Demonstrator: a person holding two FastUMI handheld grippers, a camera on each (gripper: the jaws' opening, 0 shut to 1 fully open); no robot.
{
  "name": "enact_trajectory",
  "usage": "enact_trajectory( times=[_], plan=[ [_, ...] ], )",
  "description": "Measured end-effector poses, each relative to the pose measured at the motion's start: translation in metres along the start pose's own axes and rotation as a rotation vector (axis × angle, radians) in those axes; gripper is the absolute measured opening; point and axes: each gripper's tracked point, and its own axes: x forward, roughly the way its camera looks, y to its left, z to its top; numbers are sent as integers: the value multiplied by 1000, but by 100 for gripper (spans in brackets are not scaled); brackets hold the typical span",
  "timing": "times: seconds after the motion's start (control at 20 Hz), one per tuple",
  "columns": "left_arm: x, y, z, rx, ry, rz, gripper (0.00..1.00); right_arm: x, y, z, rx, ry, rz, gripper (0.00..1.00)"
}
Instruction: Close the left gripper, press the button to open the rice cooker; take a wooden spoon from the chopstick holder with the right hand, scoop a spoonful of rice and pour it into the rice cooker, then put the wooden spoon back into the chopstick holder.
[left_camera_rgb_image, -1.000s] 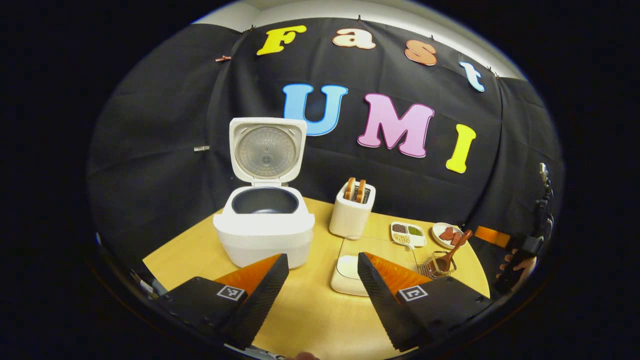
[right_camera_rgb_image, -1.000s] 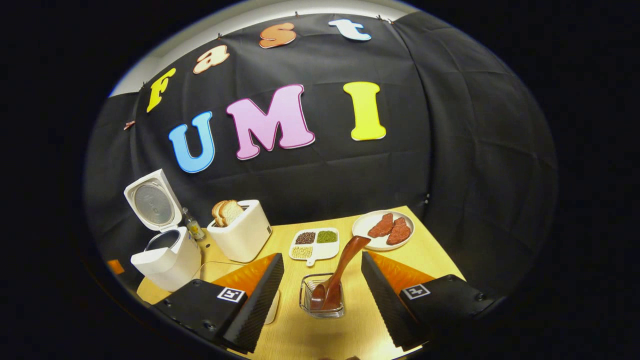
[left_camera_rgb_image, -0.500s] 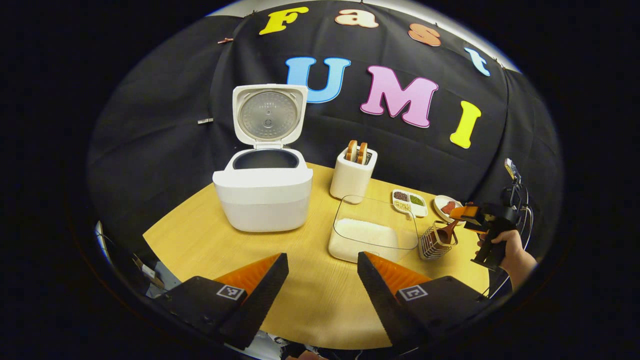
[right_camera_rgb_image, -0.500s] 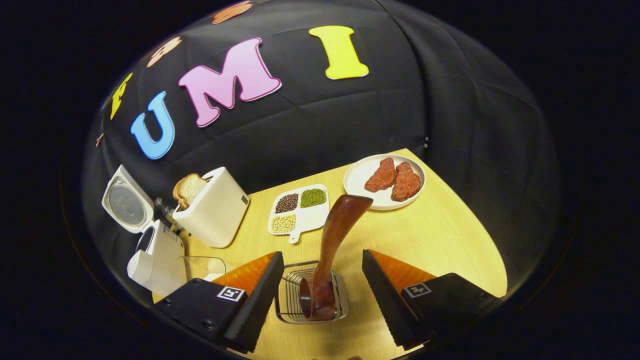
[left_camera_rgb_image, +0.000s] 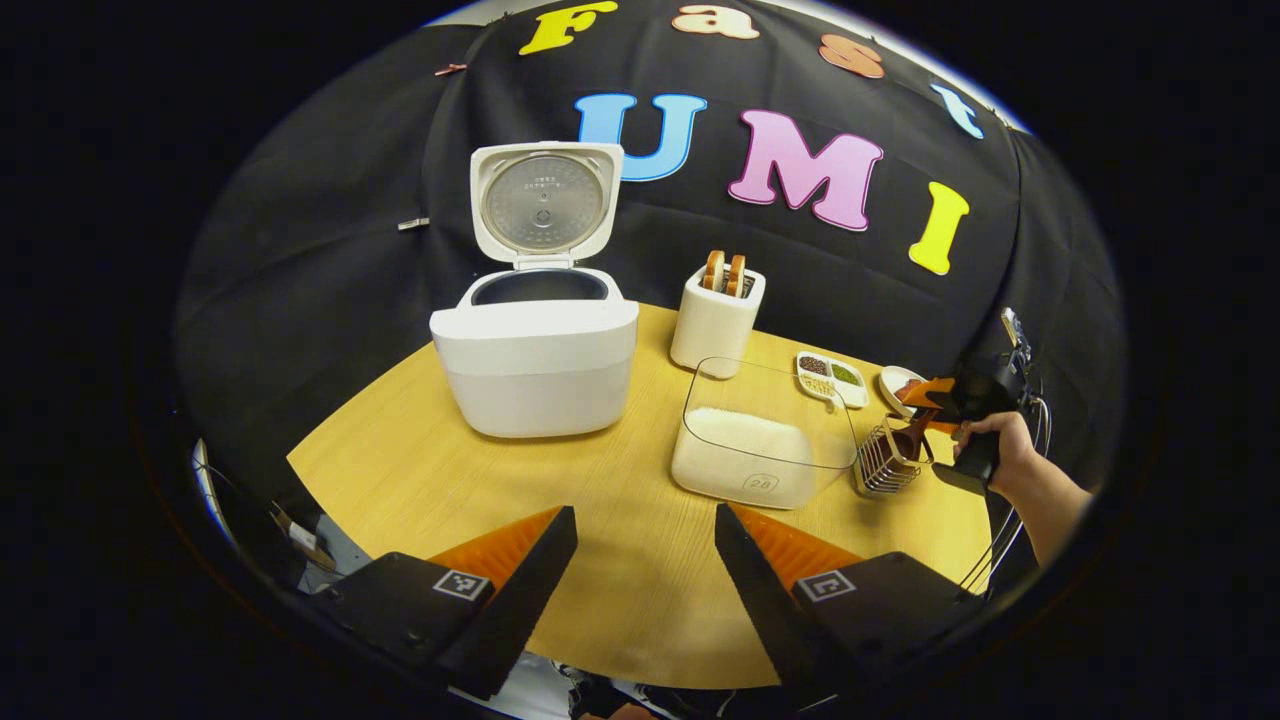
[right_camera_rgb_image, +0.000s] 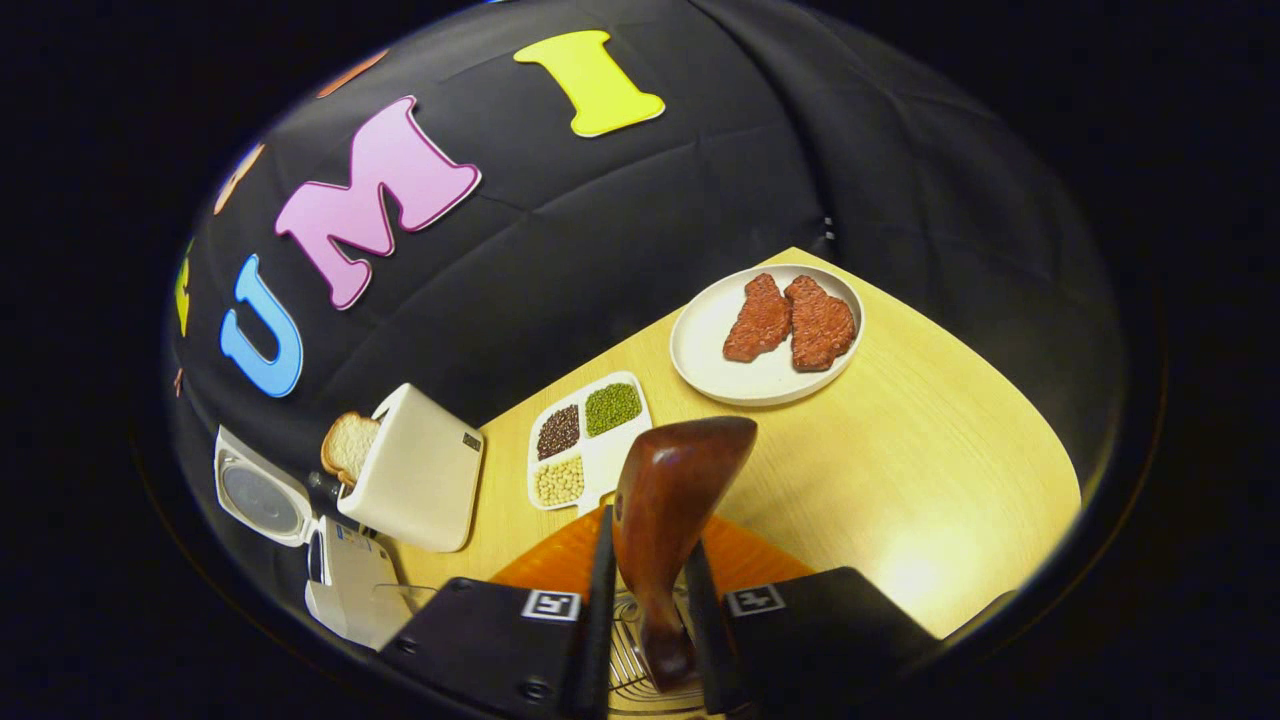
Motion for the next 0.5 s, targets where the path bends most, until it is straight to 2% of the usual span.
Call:
enact_trajectory(
  times=[0.05,0.15,0.25,0.3,0.5],
  plan=[
    [1,-1,1,1,-2,-5,96,-1,-2,-4,7,11,-13,25],
    [1,1,10,2,-23,-14,96,-7,-9,-4,20,31,-68,24],
    [-1,3,25,-10,-70,-29,96,-27,-8,4,3,-7,-79,21],
    [-4,4,32,-17,-88,-39,98,-34,0,11,-1,-37,-72,19],
    [-5,24,52,-44,-142,-54,96,-71,30,40,-46,-138,-42,18]
  ],
)
